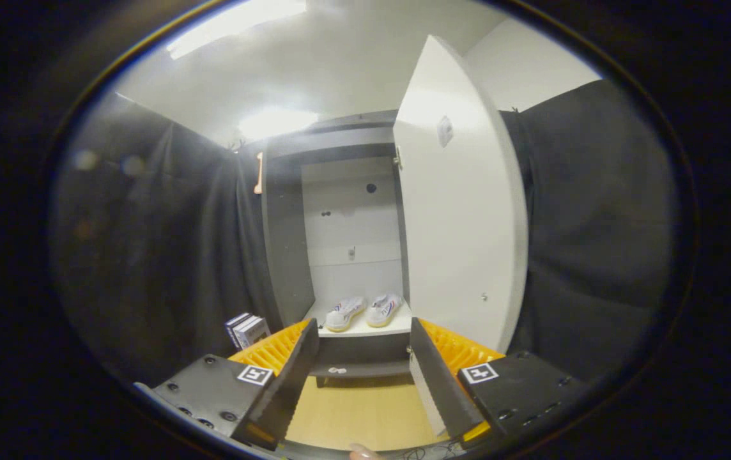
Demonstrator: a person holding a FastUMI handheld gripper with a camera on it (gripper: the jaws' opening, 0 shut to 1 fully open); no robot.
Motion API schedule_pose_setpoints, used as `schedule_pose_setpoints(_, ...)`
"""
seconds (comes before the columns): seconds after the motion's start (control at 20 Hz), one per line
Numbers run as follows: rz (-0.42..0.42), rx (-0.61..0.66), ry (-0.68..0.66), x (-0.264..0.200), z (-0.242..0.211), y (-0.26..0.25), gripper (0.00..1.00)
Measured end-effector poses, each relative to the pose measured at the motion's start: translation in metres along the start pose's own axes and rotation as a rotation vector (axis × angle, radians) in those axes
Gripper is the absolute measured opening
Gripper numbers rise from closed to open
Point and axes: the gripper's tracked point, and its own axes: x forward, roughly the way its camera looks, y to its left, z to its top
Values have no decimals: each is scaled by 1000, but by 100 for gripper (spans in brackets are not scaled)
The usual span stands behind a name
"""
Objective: Open the shoe cabinet door, grab the shoes and put them into the shoe cabinet, then close the shoe cabinet door.
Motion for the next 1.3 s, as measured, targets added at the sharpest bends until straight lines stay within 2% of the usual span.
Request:
schedule_pose_setpoints(0.15,8,-15,4,-19,3,-37,90)
schedule_pose_setpoints(0.4,-42,-25,-5,-35,14,-106,91)
schedule_pose_setpoints(0.6,-86,-30,-12,-18,17,-159,92)
schedule_pose_setpoints(0.8,-118,-11,-19,14,22,-209,92)
schedule_pose_setpoints(1.05,-111,8,10,87,13,-255,92)
schedule_pose_setpoints(1.3,-63,-1,53,149,-5,-251,91)
